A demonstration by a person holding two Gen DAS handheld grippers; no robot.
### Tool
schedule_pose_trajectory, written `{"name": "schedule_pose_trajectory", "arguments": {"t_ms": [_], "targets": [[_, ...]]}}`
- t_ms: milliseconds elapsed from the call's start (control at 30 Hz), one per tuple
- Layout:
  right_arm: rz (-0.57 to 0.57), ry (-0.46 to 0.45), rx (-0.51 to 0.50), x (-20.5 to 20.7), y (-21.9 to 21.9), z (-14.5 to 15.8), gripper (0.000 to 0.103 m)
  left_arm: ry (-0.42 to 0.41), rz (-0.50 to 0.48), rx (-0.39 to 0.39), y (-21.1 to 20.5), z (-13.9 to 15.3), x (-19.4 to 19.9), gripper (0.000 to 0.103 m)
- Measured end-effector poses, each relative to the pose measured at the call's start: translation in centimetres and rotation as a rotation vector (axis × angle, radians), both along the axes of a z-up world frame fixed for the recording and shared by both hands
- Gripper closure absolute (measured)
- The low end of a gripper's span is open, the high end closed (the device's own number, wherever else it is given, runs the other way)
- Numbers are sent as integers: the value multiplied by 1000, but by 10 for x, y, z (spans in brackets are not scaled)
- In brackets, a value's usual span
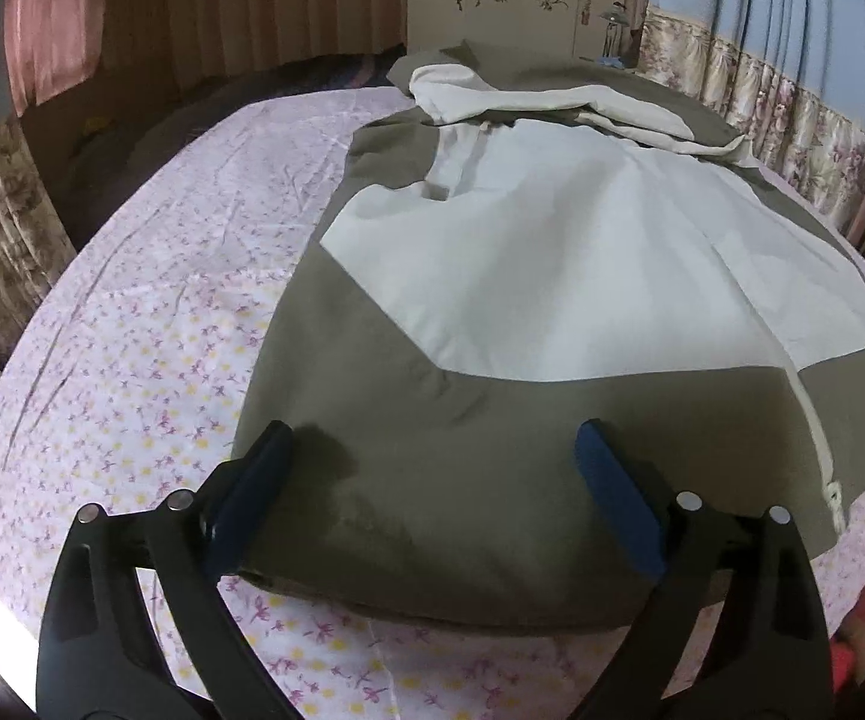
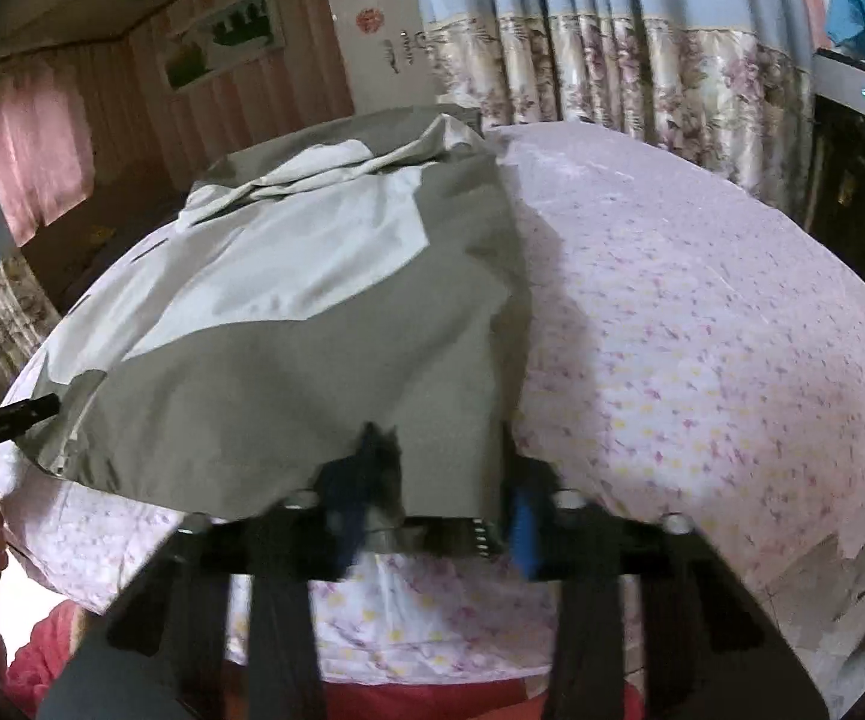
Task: Fold large clothes
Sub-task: 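Move both grippers over the jacket hem, then grasp the jacket hem with both grippers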
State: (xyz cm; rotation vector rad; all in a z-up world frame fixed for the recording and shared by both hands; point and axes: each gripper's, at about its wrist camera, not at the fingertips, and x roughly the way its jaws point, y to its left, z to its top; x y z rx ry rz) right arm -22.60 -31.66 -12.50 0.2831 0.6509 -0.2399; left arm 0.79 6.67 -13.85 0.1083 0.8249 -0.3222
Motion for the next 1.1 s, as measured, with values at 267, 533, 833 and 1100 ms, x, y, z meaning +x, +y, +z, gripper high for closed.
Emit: {"name": "schedule_pose_trajectory", "arguments": {"t_ms": [267, 533, 833, 1100], "targets": [[-18, -132, -171, -6, -24, 63, 92, 32, -47, -37, -9, 7, -15, 9], [30, -169, -83, 7, -39, 67, 92, 36, -41, -24, -13, 4, -17, 102], [40, -164, -91, 16, -36, 69, 92, 89, 57, -55, 19, 12, -2, 7], [31, -144, -89, 20, -37, 66, 92, 105, 67, -45, 25, -1, -15, 4]]}}
